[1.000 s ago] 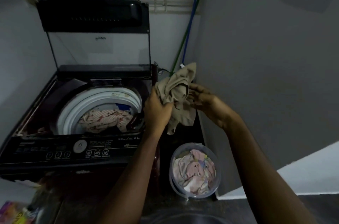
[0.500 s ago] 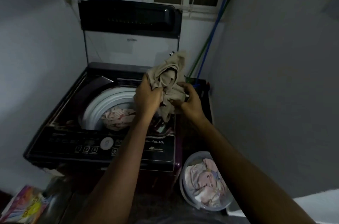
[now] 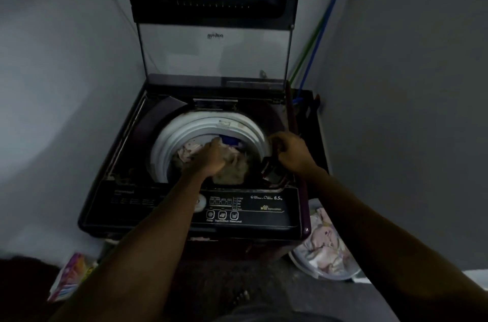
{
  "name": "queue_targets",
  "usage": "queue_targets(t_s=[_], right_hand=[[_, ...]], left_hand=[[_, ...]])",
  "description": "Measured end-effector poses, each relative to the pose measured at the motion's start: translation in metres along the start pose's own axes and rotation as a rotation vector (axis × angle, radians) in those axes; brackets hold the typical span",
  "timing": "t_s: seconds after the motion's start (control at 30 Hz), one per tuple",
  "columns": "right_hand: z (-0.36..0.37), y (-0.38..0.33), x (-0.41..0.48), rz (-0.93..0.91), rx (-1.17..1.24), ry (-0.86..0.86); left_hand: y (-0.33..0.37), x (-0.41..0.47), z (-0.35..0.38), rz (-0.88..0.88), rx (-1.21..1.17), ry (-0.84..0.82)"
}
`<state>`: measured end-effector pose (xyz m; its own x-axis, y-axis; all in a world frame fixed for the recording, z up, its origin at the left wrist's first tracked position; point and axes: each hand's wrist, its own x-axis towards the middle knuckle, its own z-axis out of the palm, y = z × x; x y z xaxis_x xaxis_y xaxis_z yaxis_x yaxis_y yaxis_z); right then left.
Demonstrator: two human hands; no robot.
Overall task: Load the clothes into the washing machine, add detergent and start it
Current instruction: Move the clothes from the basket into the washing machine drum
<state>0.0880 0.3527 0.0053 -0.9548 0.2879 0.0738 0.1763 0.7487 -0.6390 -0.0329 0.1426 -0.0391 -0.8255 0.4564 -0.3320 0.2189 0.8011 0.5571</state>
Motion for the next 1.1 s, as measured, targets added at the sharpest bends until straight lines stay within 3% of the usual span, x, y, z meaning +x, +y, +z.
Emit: queue_targets(t_s=[0.33, 0.47, 0.63, 1.1], right_hand=[[-0.007, 0.033, -0.03, 0.187, 0.066, 0.252], [-0.016, 0.051, -0.047, 0.216, 0.055, 0.28], [-0.037, 0.09, -0.08, 0.244, 0.018, 0.275], [-0.111, 0.223, -0.185, 0.281, 0.034, 0.17]], left_hand=[[0.038, -0.011, 0.019, 0.307, 0.018, 0.174], [0.077, -0.023, 0.039, 0.462, 0.084, 0.274], [0.128, -0.048, 0.079, 0.734, 0.251, 0.286], [0.23, -0.115, 0.233, 0.62, 0.247, 0.171]])
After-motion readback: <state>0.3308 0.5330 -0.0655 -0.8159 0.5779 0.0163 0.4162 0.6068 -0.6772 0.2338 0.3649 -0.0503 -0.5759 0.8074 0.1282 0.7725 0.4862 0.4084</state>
